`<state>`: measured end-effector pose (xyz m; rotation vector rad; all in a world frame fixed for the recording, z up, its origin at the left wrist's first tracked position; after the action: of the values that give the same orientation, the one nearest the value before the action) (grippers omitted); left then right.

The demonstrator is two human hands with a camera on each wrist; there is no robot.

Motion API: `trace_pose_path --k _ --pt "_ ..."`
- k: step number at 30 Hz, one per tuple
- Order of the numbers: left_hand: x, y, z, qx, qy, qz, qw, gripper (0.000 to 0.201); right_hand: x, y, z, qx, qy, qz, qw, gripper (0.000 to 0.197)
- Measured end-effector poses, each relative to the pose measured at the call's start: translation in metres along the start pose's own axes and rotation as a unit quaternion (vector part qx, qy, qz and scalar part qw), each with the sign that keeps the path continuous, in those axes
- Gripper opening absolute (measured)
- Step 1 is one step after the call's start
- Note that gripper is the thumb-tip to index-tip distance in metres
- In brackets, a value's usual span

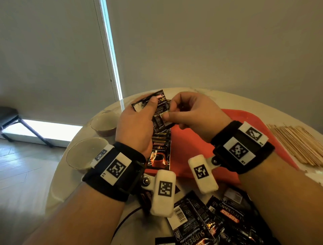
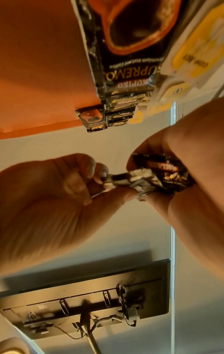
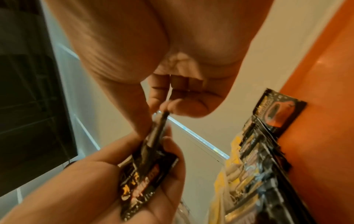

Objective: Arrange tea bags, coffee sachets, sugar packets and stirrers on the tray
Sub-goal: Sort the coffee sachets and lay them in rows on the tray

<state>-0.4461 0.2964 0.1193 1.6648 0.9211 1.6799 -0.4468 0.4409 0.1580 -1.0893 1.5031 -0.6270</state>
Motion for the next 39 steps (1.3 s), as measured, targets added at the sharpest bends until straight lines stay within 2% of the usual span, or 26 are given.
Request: trace_pose_path --k 2,4,7,9,11,13,14,18,21,23,24,29,32,35,37,39 --pt "0.004 -0.001 0.000 -0.008 -0.015 -0.001 1.000 0.022 -0.001 -0.005 0.000 -0.010 -0.007 0.020 1.000 0.022" --pt "0.012 -0.002 0.001 -0.016 -0.048 0.001 0.999 0.027 0.003 -0.008 0.001 -0.013 -0.024 0.050 0.998 0.033" --pt "0.018 -0.006 0.002 -0.052 -0.086 0.036 0.994 0.056 0.011 -0.007 0.003 0.001 -0.060 0.046 0.997 0.045" --pt "0.019 -0.008 -0.001 -0.063 -0.099 0.047 0.992 0.071 0.011 -0.007 0.003 0.007 -0.068 0.025 0.997 0.040" --pt "0.014 -0.004 -0.006 -0.036 -0.091 0.044 0.994 0.057 0.005 -0.006 0.003 0.024 -0.055 -0.007 0.998 0.031" --pt "0.009 0.002 -0.009 0.000 -0.083 0.019 0.996 0.036 -0.001 -0.001 0.003 0.042 -0.035 -0.061 0.997 0.044" --pt "0.007 0.005 -0.010 0.015 -0.083 0.001 0.996 0.033 -0.003 0.001 0.002 0.046 -0.028 -0.084 0.995 0.048" --pt "0.007 0.001 -0.012 0.018 -0.100 -0.043 0.994 0.037 -0.002 0.009 -0.002 0.069 -0.013 -0.165 0.984 0.050" --pt "0.010 -0.002 -0.010 0.014 -0.110 -0.040 0.993 0.038 -0.003 0.011 -0.001 0.091 0.006 -0.184 0.979 0.033" --pt "0.010 -0.003 -0.010 0.009 -0.113 -0.040 0.993 0.039 -0.010 0.013 0.000 0.104 0.038 -0.180 0.977 0.018" --pt "0.012 -0.004 -0.010 0.003 -0.117 -0.039 0.992 0.040 -0.014 0.016 -0.001 0.113 0.057 -0.180 0.975 0.017" --pt "0.015 -0.009 -0.007 -0.021 -0.120 -0.033 0.992 0.046 -0.028 0.029 -0.004 0.151 0.119 -0.170 0.967 0.037" --pt "0.008 -0.007 -0.010 -0.014 -0.098 -0.027 0.995 0.042 -0.030 0.019 -0.002 0.120 0.089 -0.083 0.985 0.029" --pt "0.003 -0.001 -0.013 -0.004 -0.068 -0.005 0.998 0.031 -0.022 0.009 -0.001 0.092 0.023 -0.084 0.992 0.002" --pt "0.004 0.000 -0.011 -0.003 -0.058 0.009 0.998 0.028 -0.029 0.015 -0.005 0.093 0.042 -0.101 0.990 0.011" --pt "0.001 0.000 -0.011 -0.003 -0.037 0.032 0.999 0.024 -0.042 0.026 -0.007 0.108 0.095 -0.119 0.982 0.013"
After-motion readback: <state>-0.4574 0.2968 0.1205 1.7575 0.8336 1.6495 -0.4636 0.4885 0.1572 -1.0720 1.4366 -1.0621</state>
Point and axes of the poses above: each hand's wrist, its own z-axis away from the middle knuckle, its own x-axis out of the palm, y = z × x, the point moved 10 cm from there along -z, towards the middle knuckle, and after that the axes turned 12 degrees about z, right-handed, at the moved point
